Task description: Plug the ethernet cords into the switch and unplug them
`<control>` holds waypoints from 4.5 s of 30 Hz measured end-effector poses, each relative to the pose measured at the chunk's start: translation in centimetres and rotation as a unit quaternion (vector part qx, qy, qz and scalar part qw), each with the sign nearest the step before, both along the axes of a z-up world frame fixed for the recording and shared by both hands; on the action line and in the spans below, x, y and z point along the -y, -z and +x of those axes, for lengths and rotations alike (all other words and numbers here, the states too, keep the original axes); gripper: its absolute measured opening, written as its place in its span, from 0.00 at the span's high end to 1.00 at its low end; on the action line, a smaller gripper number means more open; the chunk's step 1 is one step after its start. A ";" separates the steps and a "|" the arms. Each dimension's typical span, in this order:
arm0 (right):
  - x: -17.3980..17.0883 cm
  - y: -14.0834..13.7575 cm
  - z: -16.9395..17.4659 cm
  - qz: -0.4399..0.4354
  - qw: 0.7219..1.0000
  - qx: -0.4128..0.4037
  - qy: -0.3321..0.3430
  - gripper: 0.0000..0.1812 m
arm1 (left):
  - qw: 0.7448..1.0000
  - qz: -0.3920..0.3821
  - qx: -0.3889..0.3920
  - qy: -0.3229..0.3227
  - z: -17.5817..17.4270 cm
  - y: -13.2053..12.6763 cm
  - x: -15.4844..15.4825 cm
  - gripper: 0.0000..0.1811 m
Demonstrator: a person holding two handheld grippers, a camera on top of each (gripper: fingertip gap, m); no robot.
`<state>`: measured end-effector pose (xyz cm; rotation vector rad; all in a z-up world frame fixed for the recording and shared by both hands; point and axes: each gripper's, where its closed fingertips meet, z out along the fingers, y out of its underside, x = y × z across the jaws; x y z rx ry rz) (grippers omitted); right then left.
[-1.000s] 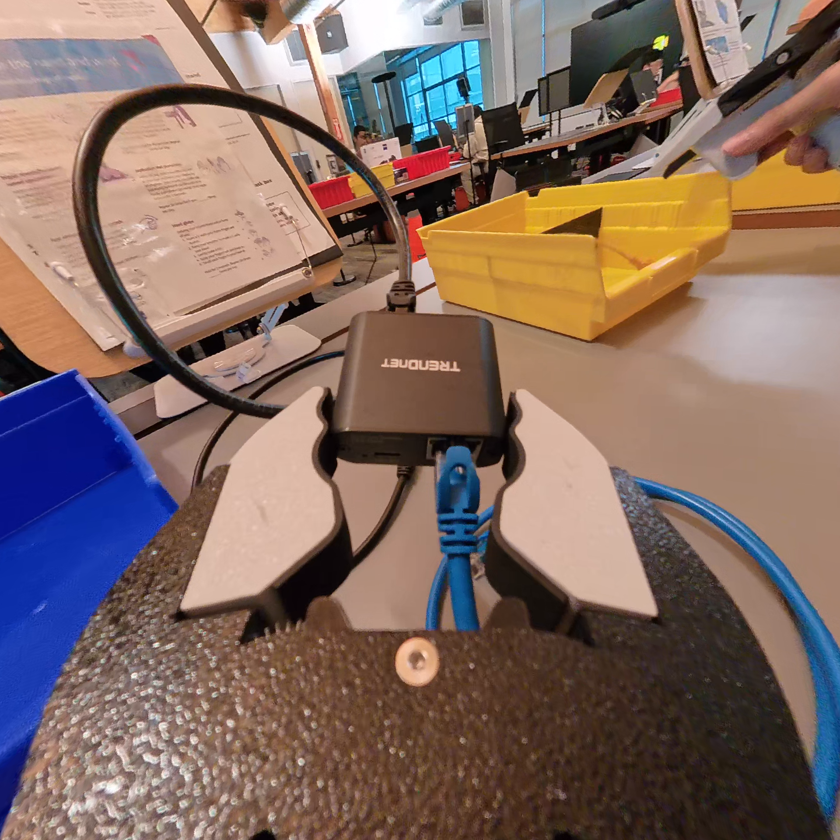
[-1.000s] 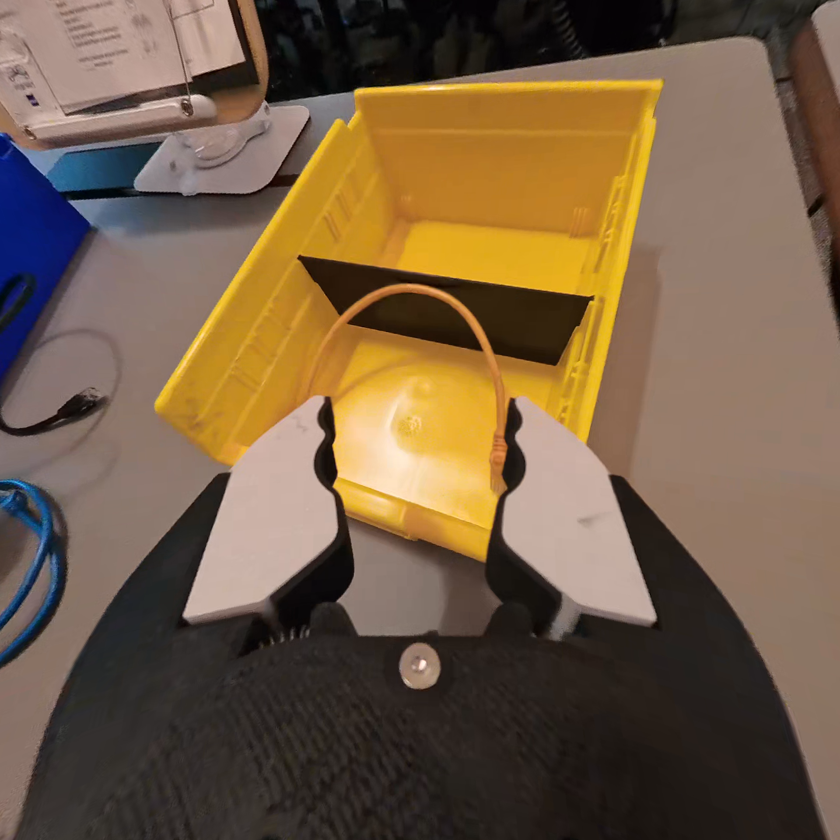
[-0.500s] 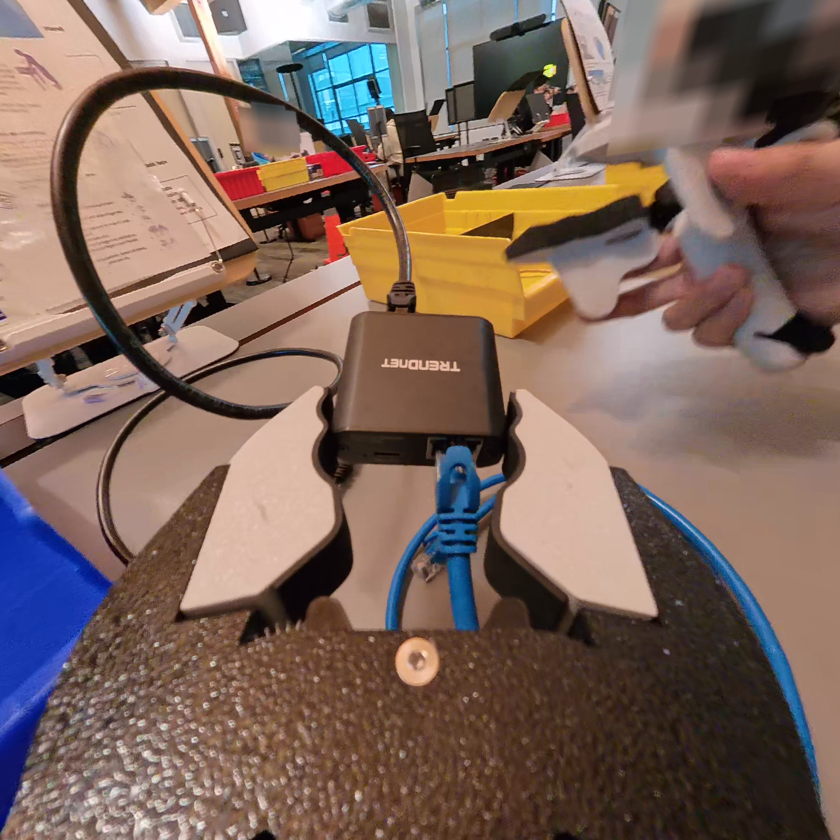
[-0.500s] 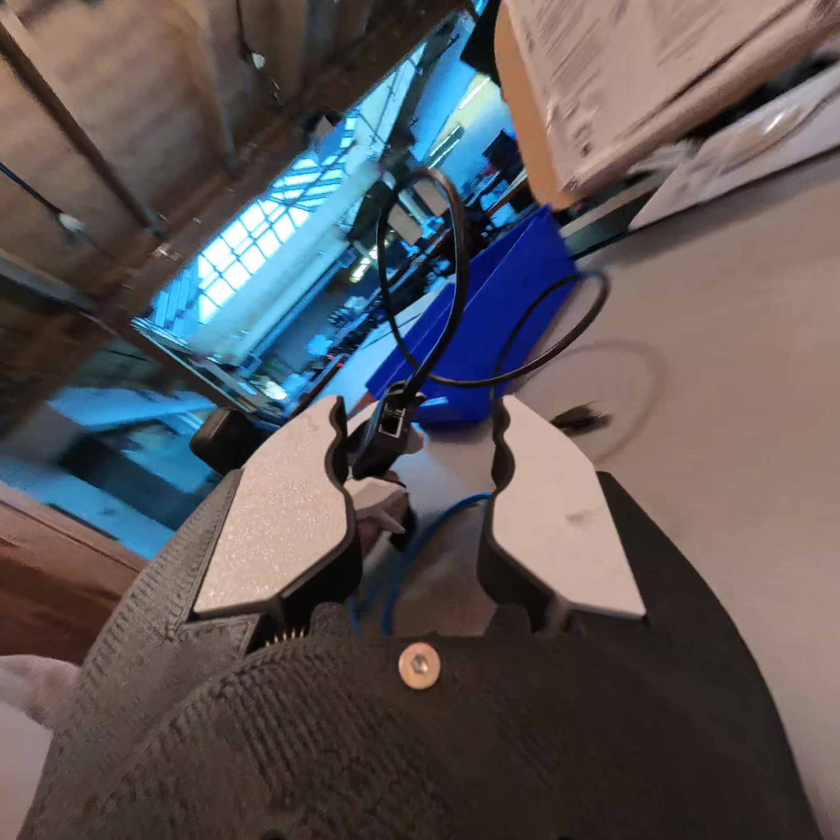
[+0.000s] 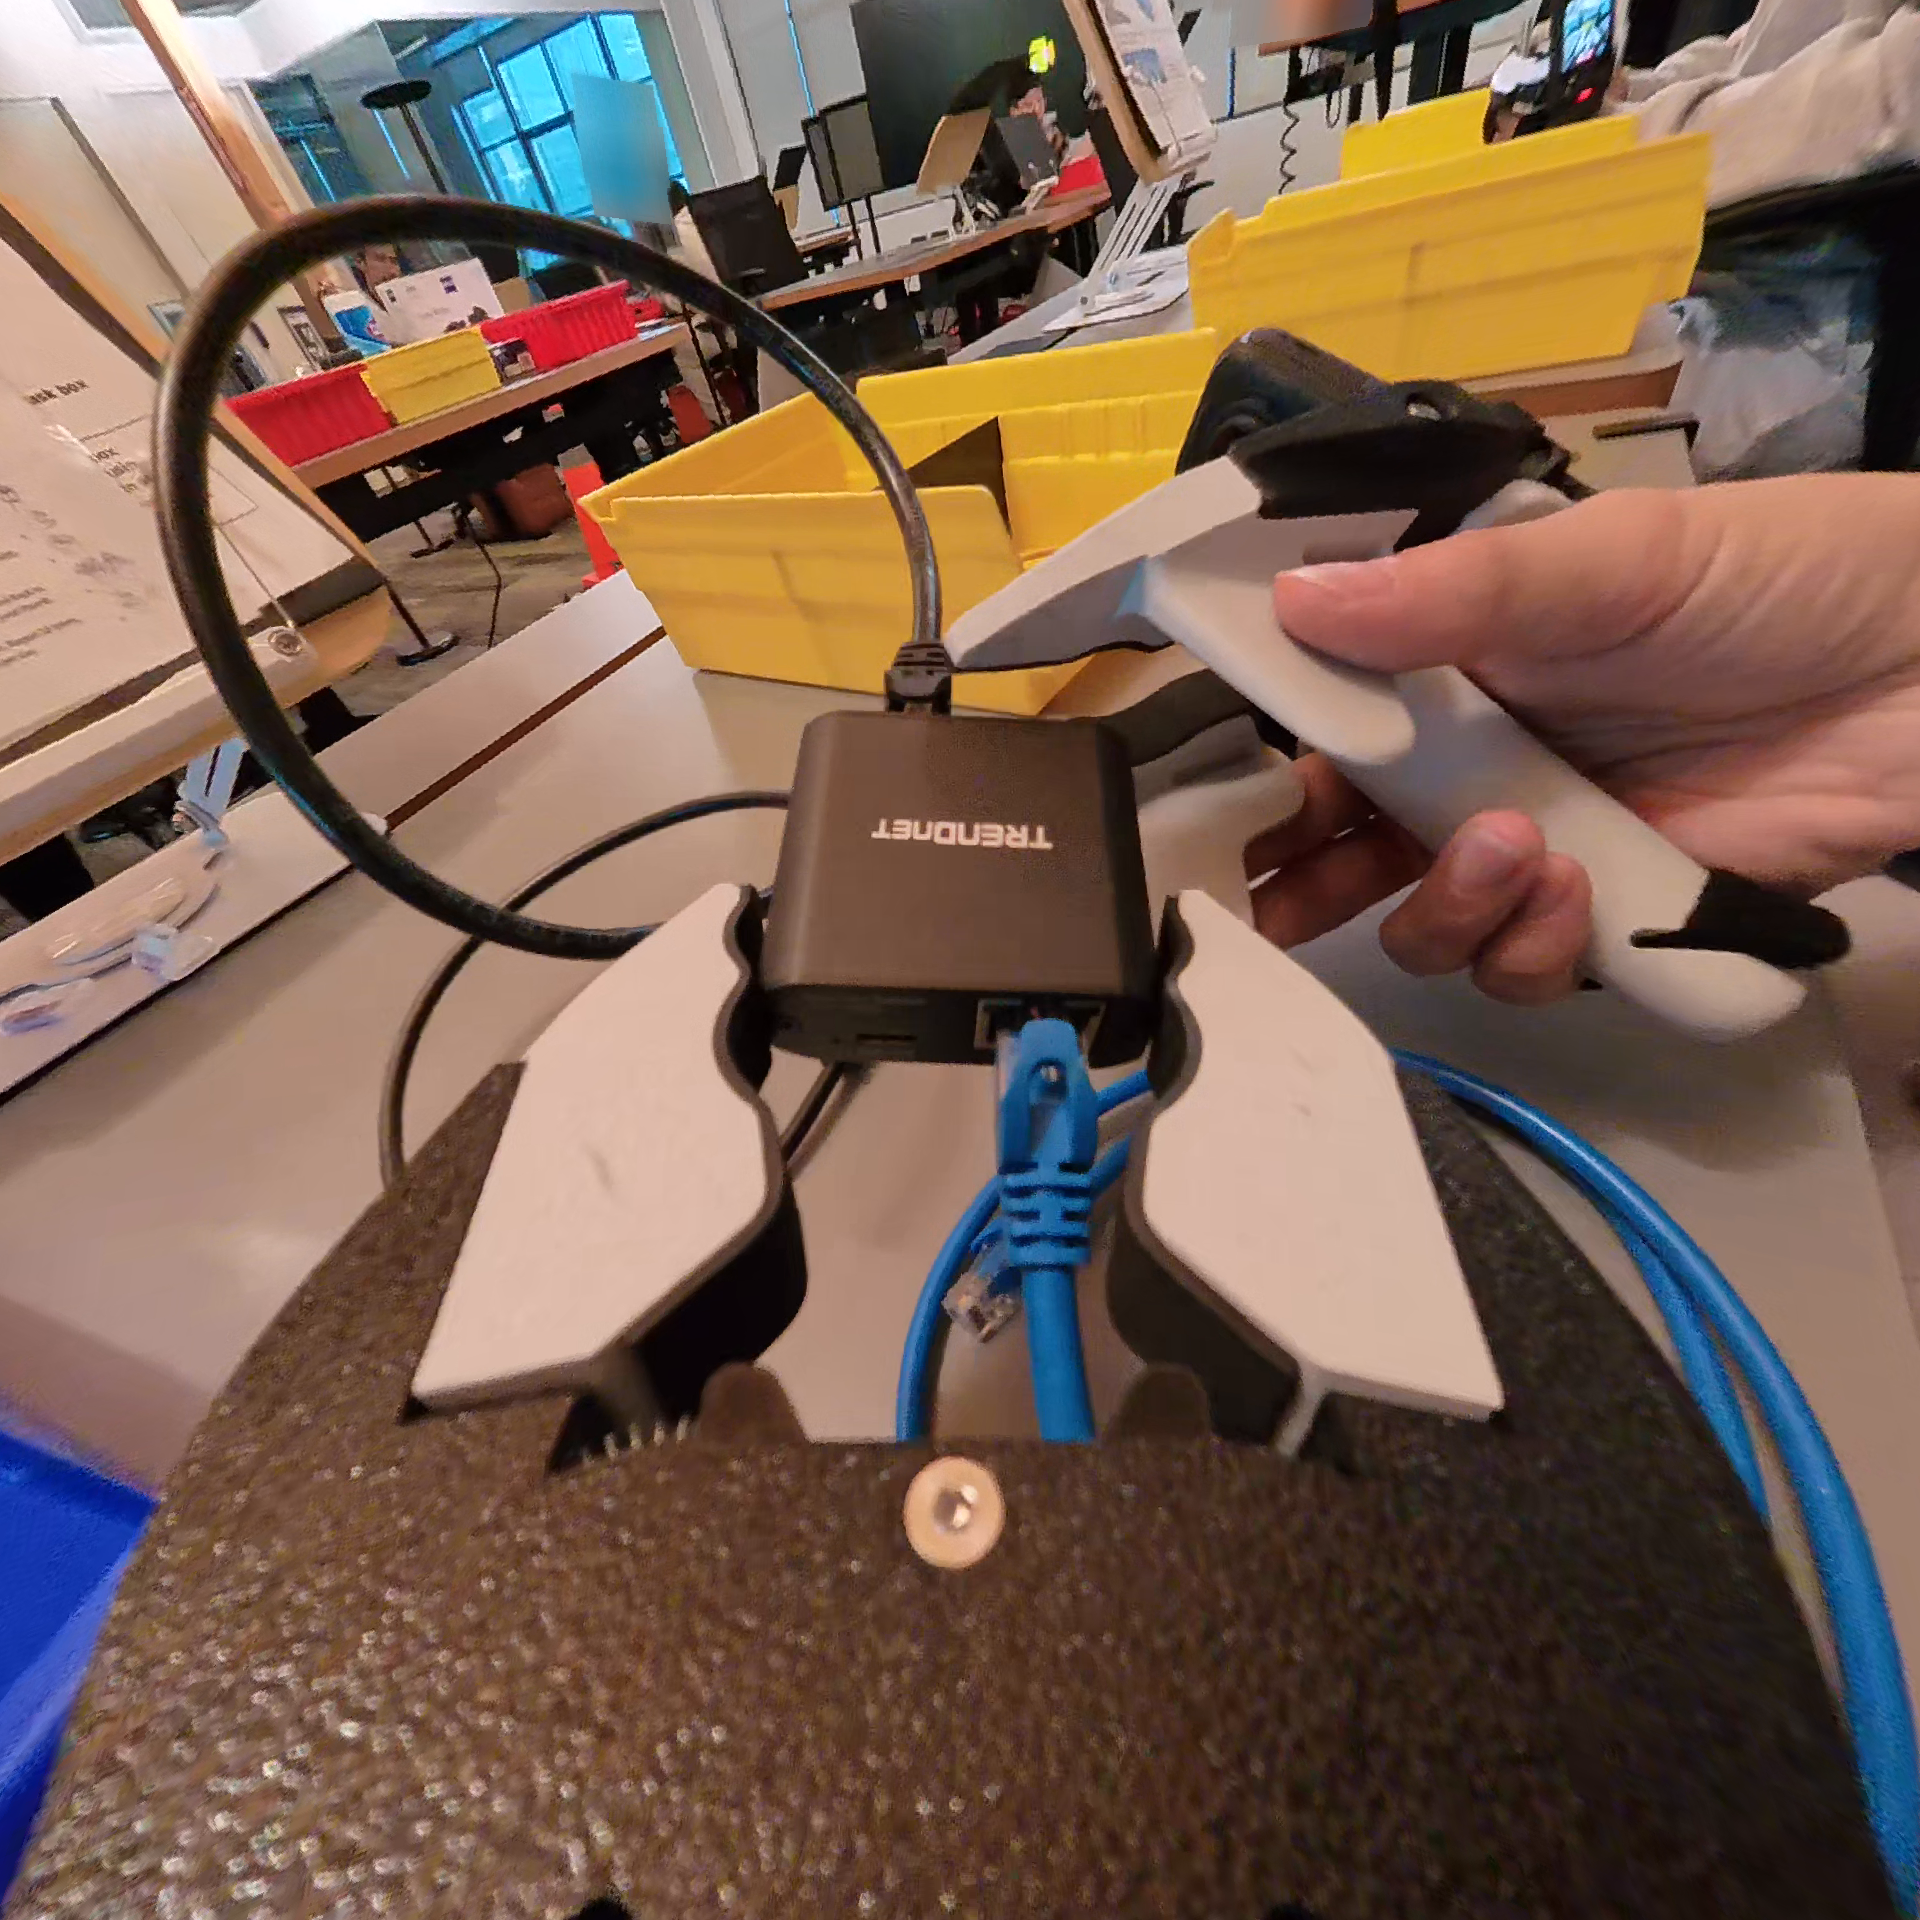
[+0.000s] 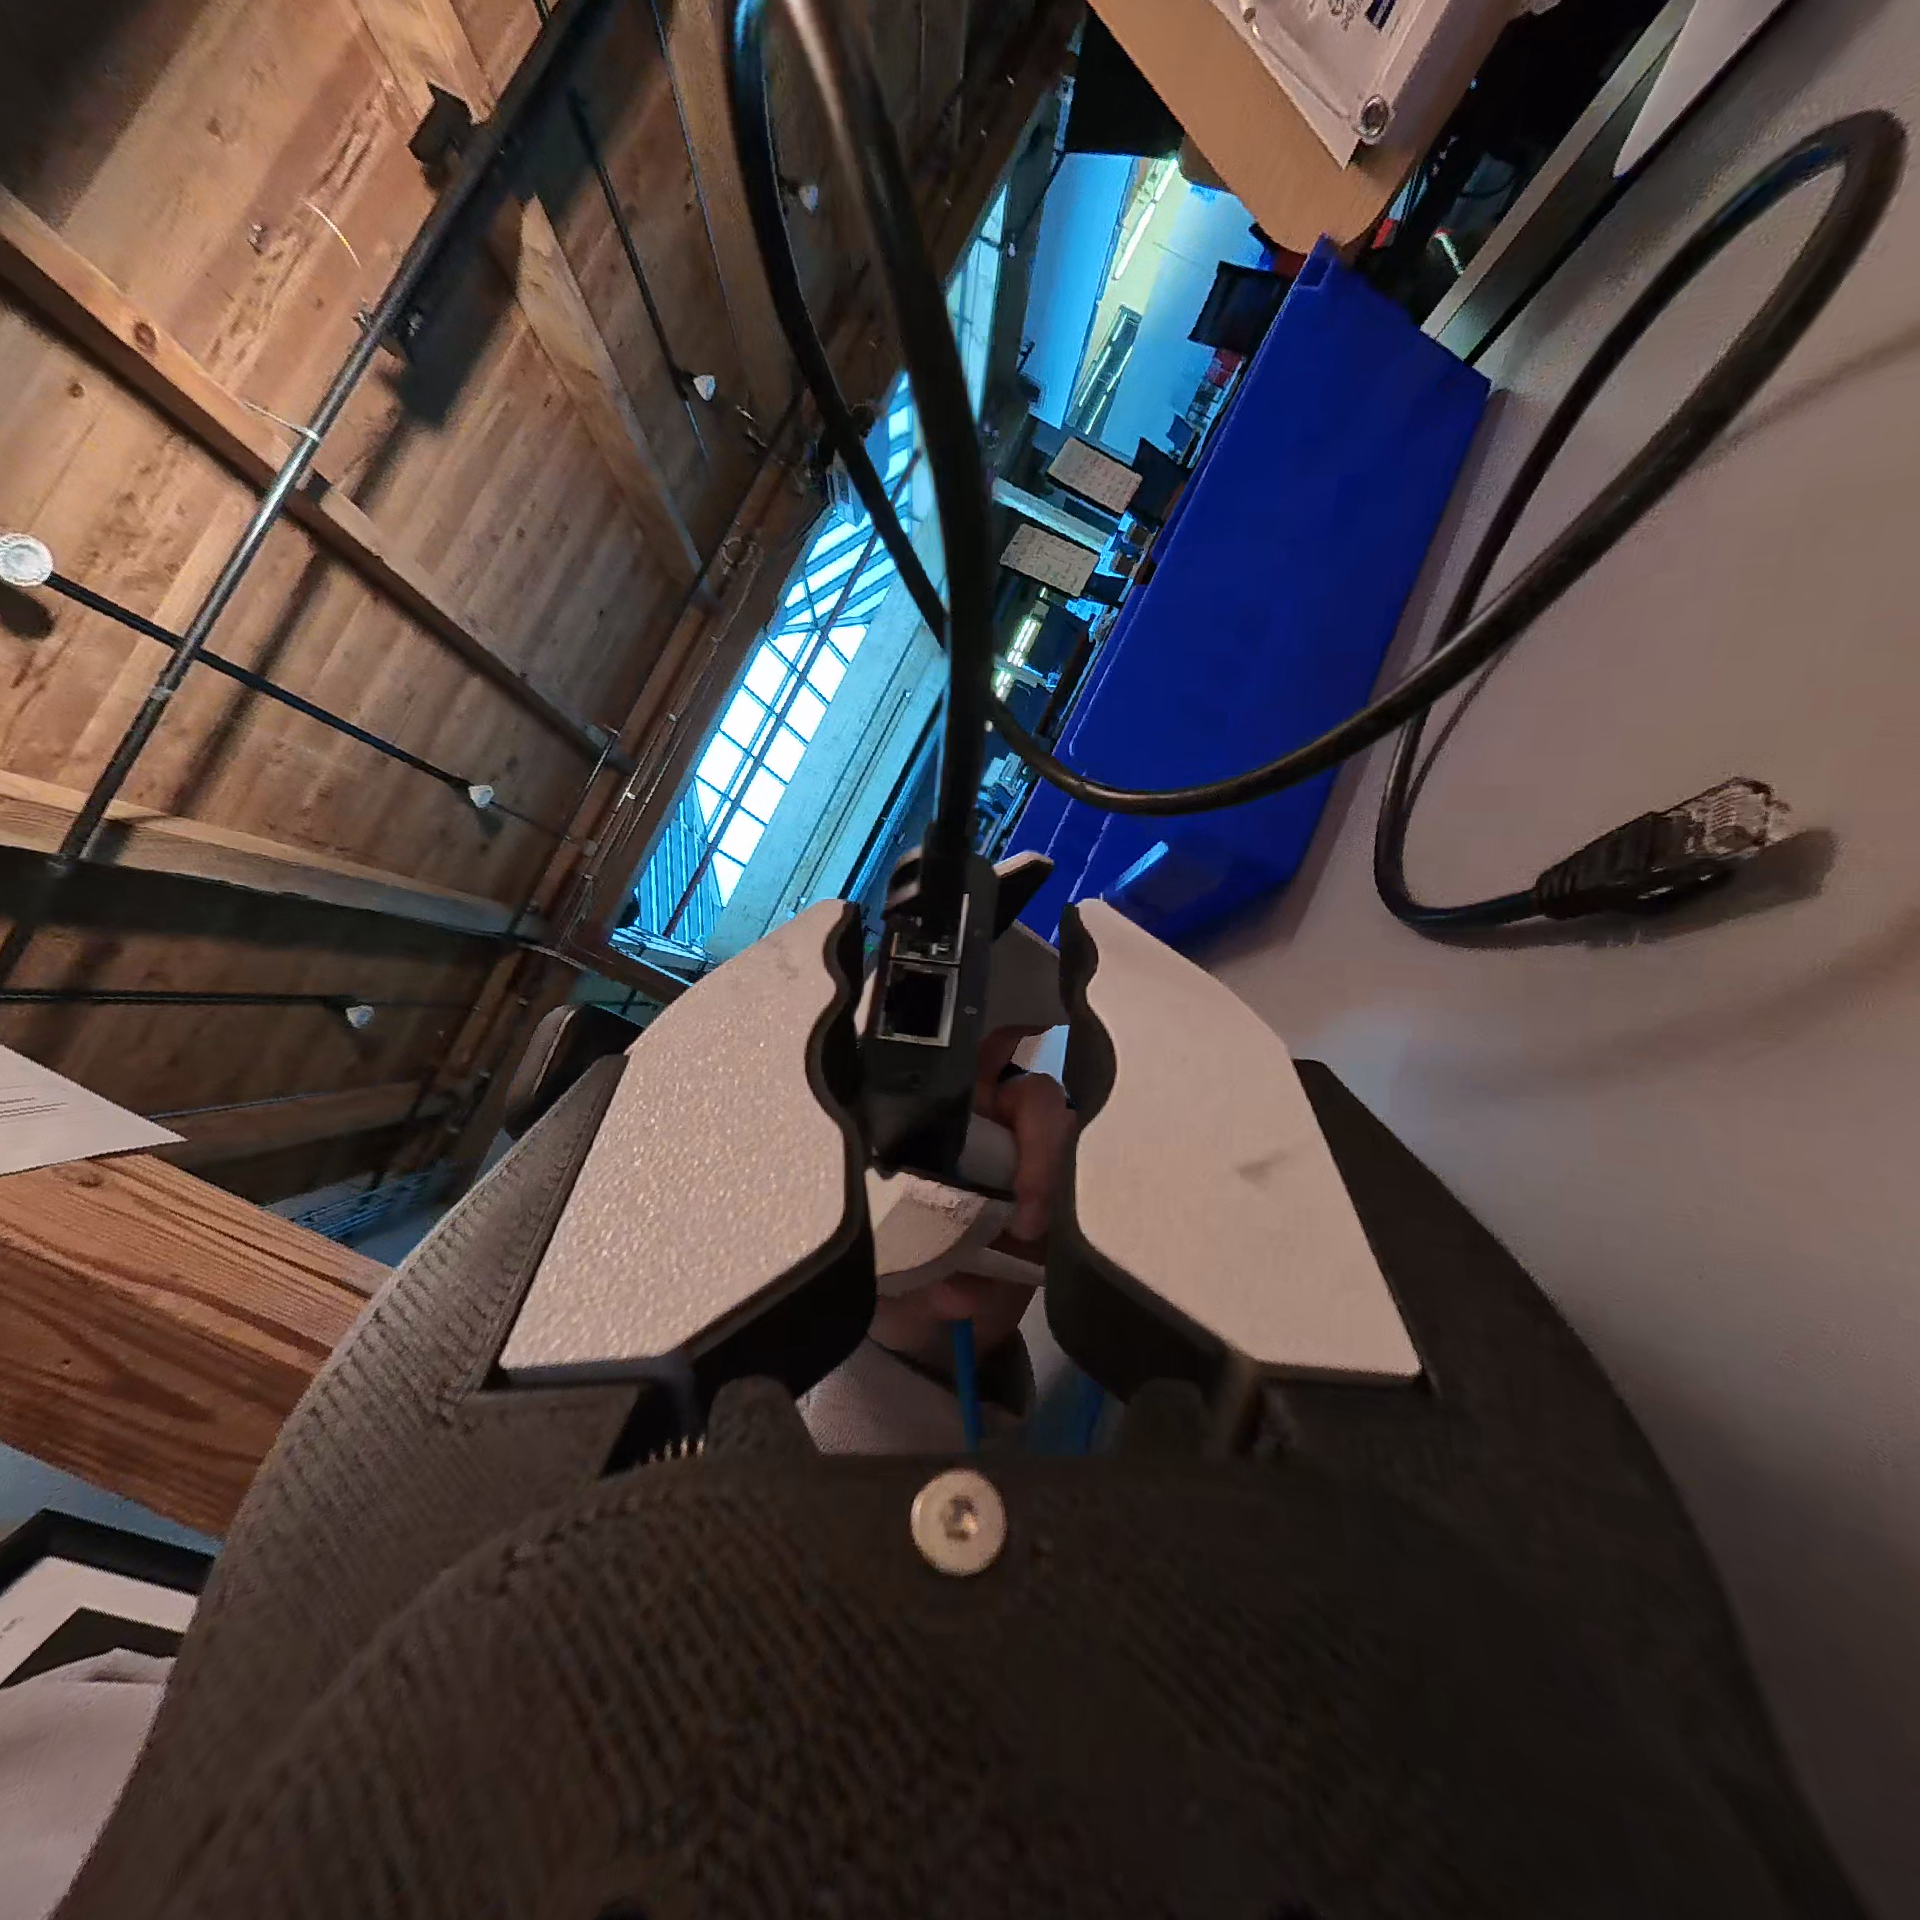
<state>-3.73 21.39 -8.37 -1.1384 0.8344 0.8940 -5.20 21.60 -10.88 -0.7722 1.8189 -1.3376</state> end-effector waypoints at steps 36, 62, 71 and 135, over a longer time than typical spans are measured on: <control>0.0 0.3 0.8 0.031 0.996 -0.048 0.064 0.90 | 0.998 0.048 -0.002 -0.044 1.1 0.8 0.5 0.61; 0.3 1.3 1.9 0.007 0.993 -0.059 0.102 0.92 | 0.995 0.050 -0.021 -0.087 1.9 1.4 0.8 0.61; 0.4 0.7 1.8 0.014 0.996 0.003 0.088 0.92 | 0.996 0.014 -0.016 -0.084 2.1 1.1 1.0 0.61; 1.7 -2.5 2.0 0.063 0.986 0.122 0.092 0.93 | 0.991 -0.029 0.077 -0.103 2.1 -1.2 1.7 0.61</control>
